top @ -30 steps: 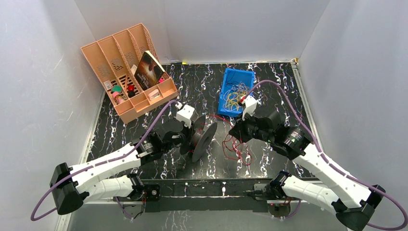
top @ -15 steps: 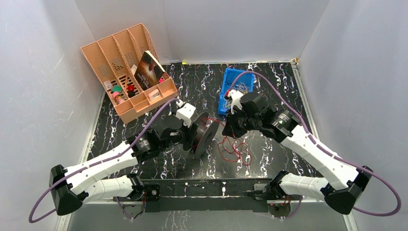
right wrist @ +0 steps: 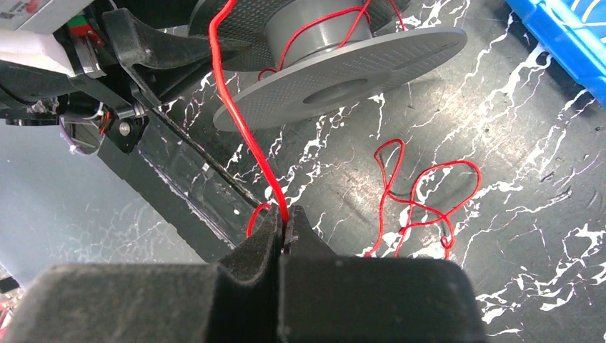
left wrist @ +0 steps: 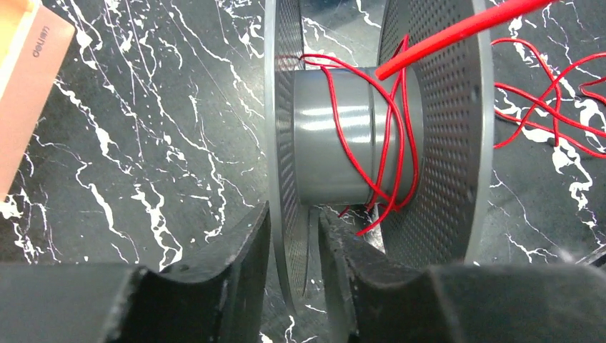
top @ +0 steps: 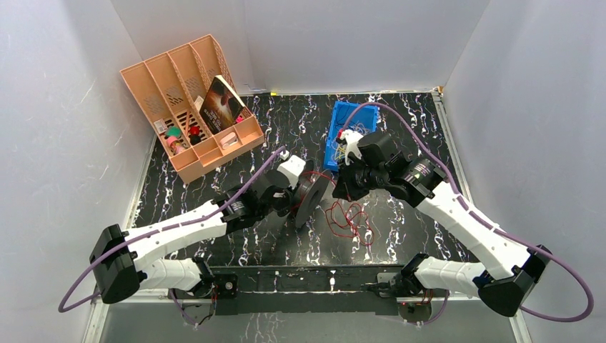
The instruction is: Wrap the cables
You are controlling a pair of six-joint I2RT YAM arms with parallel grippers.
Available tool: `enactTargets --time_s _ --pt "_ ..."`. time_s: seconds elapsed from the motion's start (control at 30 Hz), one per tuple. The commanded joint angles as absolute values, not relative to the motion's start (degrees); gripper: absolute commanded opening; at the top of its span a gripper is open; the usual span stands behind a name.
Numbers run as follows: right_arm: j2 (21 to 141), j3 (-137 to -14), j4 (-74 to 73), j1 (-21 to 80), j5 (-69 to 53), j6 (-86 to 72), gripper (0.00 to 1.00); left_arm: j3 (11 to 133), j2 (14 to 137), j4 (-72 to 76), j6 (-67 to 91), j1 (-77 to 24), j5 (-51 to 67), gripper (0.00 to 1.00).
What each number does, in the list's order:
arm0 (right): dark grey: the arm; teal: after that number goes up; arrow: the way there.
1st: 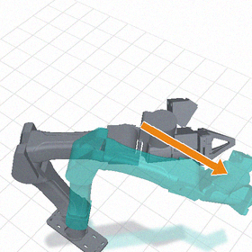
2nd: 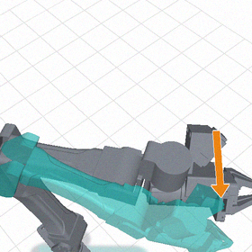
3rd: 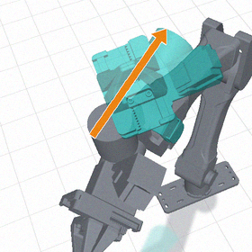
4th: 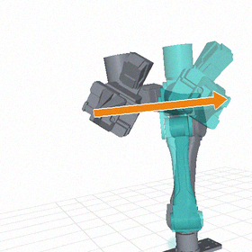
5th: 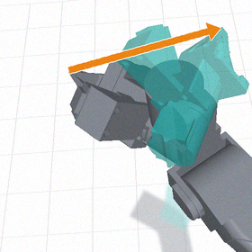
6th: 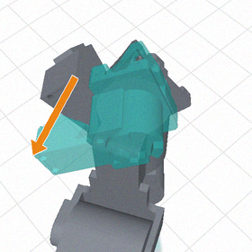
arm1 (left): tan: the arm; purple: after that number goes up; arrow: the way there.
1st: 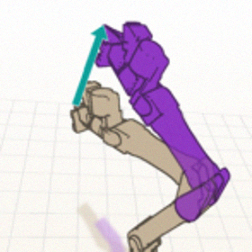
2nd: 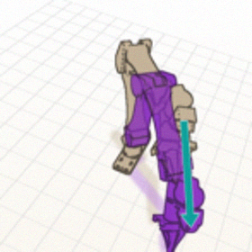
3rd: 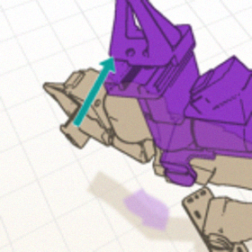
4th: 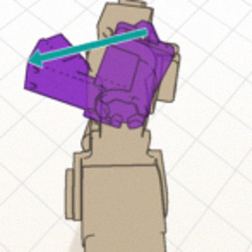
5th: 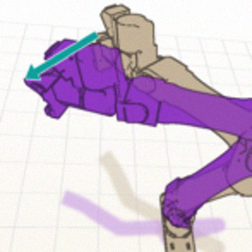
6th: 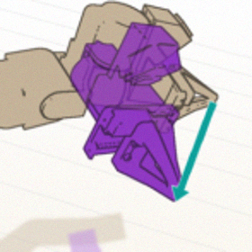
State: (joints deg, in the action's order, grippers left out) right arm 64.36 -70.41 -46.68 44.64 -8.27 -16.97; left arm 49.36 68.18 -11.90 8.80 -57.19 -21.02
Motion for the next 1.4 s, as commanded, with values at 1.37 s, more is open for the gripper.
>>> enactTargets --time_s 1.37 --pt "55.46 -66.71 -46.90 42.09 -1.16 -16.96 0.00 56.33 78.13 -3.14 7.38 -53.93 -25.02 0.13"
